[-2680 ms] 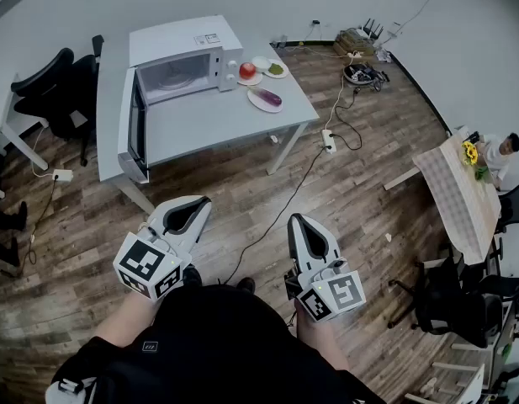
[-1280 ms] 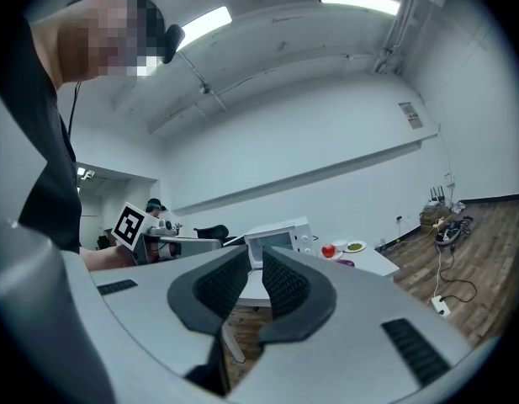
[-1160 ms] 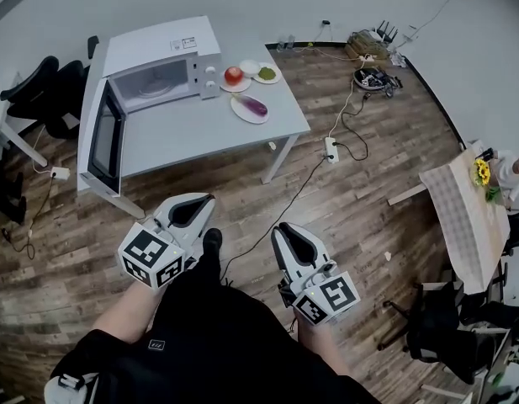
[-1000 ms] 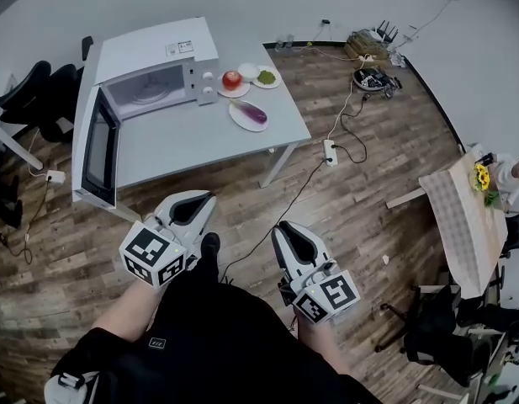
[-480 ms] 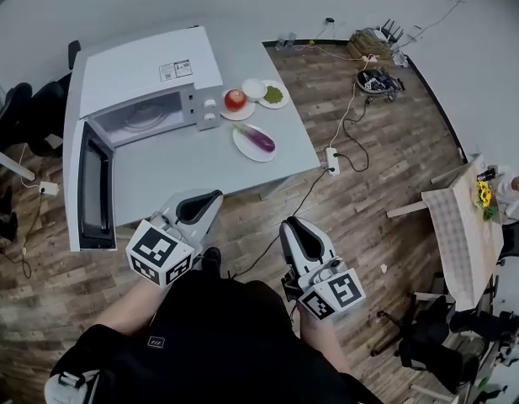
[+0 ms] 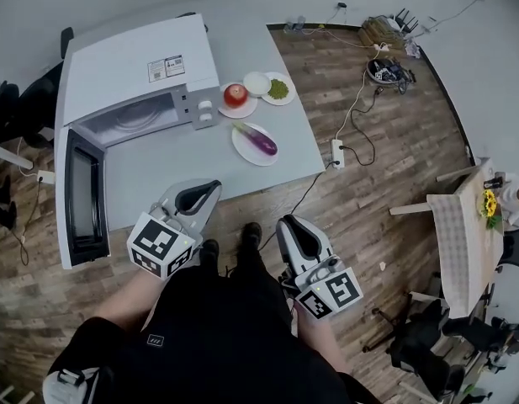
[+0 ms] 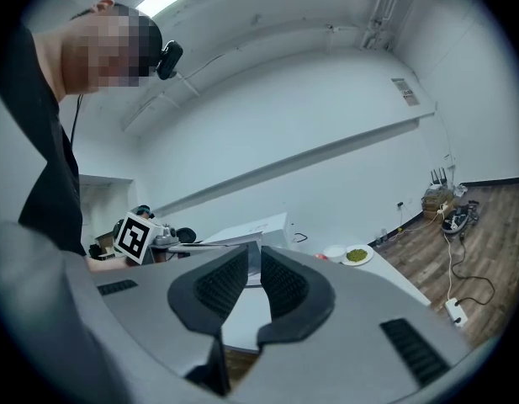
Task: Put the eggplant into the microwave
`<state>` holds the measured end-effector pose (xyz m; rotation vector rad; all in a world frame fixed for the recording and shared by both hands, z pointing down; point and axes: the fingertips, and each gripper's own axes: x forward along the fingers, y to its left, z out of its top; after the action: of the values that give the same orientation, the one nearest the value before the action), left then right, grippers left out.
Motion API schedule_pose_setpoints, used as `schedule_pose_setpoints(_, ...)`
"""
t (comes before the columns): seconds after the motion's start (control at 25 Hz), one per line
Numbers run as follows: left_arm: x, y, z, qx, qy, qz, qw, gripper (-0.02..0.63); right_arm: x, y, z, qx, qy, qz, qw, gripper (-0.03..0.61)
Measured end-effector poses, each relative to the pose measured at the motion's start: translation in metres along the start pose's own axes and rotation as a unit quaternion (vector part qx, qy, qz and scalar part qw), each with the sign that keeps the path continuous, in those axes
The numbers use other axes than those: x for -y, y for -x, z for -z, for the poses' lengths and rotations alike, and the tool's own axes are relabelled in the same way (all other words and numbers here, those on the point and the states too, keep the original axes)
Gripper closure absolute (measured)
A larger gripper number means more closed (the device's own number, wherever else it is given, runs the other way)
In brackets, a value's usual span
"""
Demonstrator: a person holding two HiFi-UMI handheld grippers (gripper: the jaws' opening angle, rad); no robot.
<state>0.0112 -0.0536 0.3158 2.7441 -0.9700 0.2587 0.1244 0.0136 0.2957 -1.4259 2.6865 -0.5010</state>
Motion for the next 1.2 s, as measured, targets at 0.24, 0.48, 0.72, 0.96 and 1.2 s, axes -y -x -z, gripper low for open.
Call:
schedule_pose_setpoints(0.24, -0.029, -0.047, 0.02, -0.035, -0.01, -0.042, 0.9984, 0.604, 0.04, -0.014, 0.004, -0.014, 0.009, -0.033, 0.999, 0.523)
schedule_pose_setpoints(0.48, -0.047, -0.091, 0.039, -0.063, -0.05, -0.046, 0.9957, 0.604, 0.074, -0.03, 0.012, -0.018, 0.015, -0.035, 0.999, 0.523)
schedule_pose_setpoints(0.72, -0.068, -0.117, 0.077, -0.093, -0.082, -0.045, 0.9913, 0.604, 0.089, -0.055, 0.05, -0.032, 0.003, -0.037, 0.999, 0.523)
schedule_pose_setpoints(0.96, -0.078, -0.139, 0.115, -0.127, -0.115, -0.042, 0.9843, 0.603, 0.1, -0.073, 0.077, -0.027, -0.016, -0.036, 0.999, 0.523)
schedule_pose_setpoints(1.2, -0.079, -0.16, 0.155, -0.176, -0.171, -0.017, 0.9694, 0.603, 0.11, -0.077, 0.094, -0.015, -0.033, -0.034, 0.999, 0.523)
